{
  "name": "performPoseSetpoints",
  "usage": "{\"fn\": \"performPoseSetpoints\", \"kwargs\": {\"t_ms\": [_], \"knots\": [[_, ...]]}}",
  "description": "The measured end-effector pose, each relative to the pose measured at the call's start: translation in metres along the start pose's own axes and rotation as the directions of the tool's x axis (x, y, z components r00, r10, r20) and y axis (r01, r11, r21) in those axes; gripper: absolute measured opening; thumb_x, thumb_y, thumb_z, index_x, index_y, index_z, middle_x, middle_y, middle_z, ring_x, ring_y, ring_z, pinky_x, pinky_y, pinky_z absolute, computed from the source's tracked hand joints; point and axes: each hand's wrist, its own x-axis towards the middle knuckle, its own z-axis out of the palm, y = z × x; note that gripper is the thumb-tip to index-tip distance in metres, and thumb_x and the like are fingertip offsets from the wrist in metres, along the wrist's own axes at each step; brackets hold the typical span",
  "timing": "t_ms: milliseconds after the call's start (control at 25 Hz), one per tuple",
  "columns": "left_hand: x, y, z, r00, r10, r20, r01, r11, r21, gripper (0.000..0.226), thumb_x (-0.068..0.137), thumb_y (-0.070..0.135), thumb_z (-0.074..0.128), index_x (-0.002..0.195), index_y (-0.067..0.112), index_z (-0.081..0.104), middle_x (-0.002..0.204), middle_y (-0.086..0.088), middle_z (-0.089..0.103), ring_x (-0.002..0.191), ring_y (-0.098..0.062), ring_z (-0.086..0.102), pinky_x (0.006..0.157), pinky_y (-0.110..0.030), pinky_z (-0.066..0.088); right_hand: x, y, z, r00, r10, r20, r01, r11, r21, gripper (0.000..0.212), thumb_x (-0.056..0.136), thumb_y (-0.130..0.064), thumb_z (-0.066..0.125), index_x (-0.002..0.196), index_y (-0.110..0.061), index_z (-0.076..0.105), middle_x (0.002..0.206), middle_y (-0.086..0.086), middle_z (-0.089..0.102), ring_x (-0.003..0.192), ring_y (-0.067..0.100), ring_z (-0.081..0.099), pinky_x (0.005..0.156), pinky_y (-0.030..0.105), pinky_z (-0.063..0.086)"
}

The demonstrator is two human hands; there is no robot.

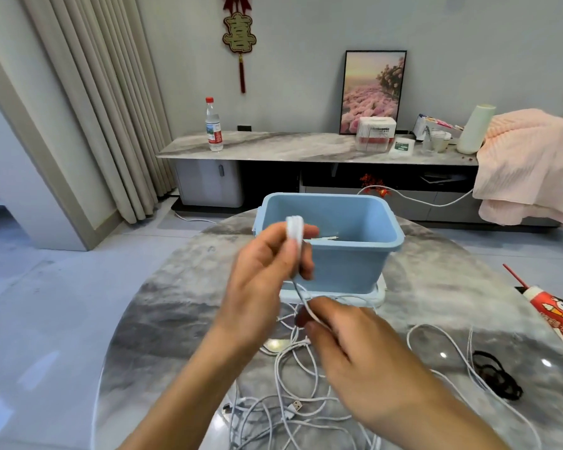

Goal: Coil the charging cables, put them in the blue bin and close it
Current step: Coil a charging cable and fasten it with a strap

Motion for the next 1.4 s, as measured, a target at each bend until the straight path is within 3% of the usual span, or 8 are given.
{"fn": "performPoseSetpoints", "kwargs": {"t_ms": [120,360,560,800,920,1120,1280,1400], "knots": [[-0.011,-0.003,0.009,0.958,0.110,0.266,-0.230,0.846,0.480,0.023,0.102,0.021,0.040,0.106,0.007,0.058,0.073,0.008,0.053,0.067,-0.012,0.051,0.064,-0.021,0.041,0.000,-0.005,-0.029,0.999,0.025,0.032,-0.023,0.998,-0.050,0.021,0.097,-0.029,0.051,0.078,-0.021,0.053,0.061,-0.009,0.053,0.063,0.011,0.048,0.058,0.028,0.040],[-0.012,0.000,0.012,0.868,0.079,0.490,-0.436,0.594,0.676,0.020,0.103,0.023,0.039,0.084,0.017,0.042,0.074,0.006,0.048,0.069,-0.015,0.043,0.063,-0.032,0.035,0.002,0.007,-0.062,0.984,-0.124,-0.125,0.029,0.816,-0.577,0.037,0.081,-0.058,0.054,0.069,-0.023,0.062,0.055,-0.006,0.059,0.056,0.019,0.056,0.050,0.032,0.042],[-0.006,0.003,-0.003,0.883,-0.189,0.430,-0.081,0.841,0.535,0.034,0.097,0.040,0.045,0.075,0.016,0.054,0.067,0.000,0.051,0.064,-0.017,0.047,0.062,-0.041,0.040,0.006,0.040,-0.105,0.985,-0.137,-0.109,0.092,0.935,-0.343,0.044,0.070,-0.069,0.064,0.062,-0.026,0.057,0.049,-0.014,0.047,0.048,0.005,0.046,0.049,0.015,0.031],[0.003,0.004,-0.021,0.956,-0.010,0.294,-0.236,0.569,0.788,0.034,0.098,0.039,0.039,0.073,0.017,0.042,0.061,0.003,0.046,0.062,-0.015,0.046,0.059,-0.036,0.036,0.011,0.076,-0.095,0.987,-0.124,-0.104,0.058,0.873,-0.484,0.033,0.072,-0.027,0.045,0.100,-0.032,0.062,0.088,-0.018,0.065,0.082,0.006,0.054,0.077,0.037,0.048],[0.008,0.004,-0.034,0.984,0.100,0.145,-0.173,0.400,0.900,0.033,0.101,0.032,0.045,0.073,0.023,0.031,0.057,0.008,0.038,0.057,-0.016,0.037,0.057,-0.038,0.020,0.015,0.088,-0.101,0.936,-0.110,-0.335,-0.018,0.934,-0.357,0.041,0.073,-0.011,0.034,0.086,-0.016,0.073,0.075,-0.006,0.071,0.075,0.006,0.059,0.073,0.025,0.044],[0.021,0.015,-0.070,0.981,0.173,-0.086,0.041,0.247,0.968,0.024,0.102,0.022,0.046,0.081,0.011,0.043,0.068,-0.018,0.055,0.067,-0.042,0.051,0.059,-0.037,0.024,-0.009,0.143,-0.127,0.629,0.473,-0.618,-0.594,0.805,0.012,0.025,0.077,-0.005,0.044,0.056,-0.009,0.056,0.057,0.016,0.059,0.064,0.036,0.059,0.061,0.034,0.044],[0.022,0.011,-0.071,0.984,0.153,-0.092,0.043,0.298,0.954,0.030,0.102,0.026,0.044,0.080,0.006,0.041,0.068,-0.012,0.051,0.071,-0.040,0.047,0.058,-0.043,0.028,-0.014,0.185,-0.117,0.638,0.735,-0.230,-0.751,0.660,0.026,0.018,0.070,-0.015,0.052,0.054,-0.009,0.056,0.047,0.012,0.057,0.049,0.027,0.054,0.055,0.030,0.040],[0.023,0.010,-0.072,0.981,0.108,-0.164,0.098,0.455,0.885,0.036,0.102,0.031,0.042,0.081,0.003,0.050,0.072,-0.012,0.059,0.076,-0.037,0.054,0.067,-0.051,0.043,-0.009,0.177,-0.114,0.642,0.714,0.278,-0.675,0.699,-0.236,0.034,0.082,-0.015,0.069,0.113,-0.026,0.060,0.108,-0.007,0.067,0.100,0.011,0.062,0.082,0.023,0.048]]}}
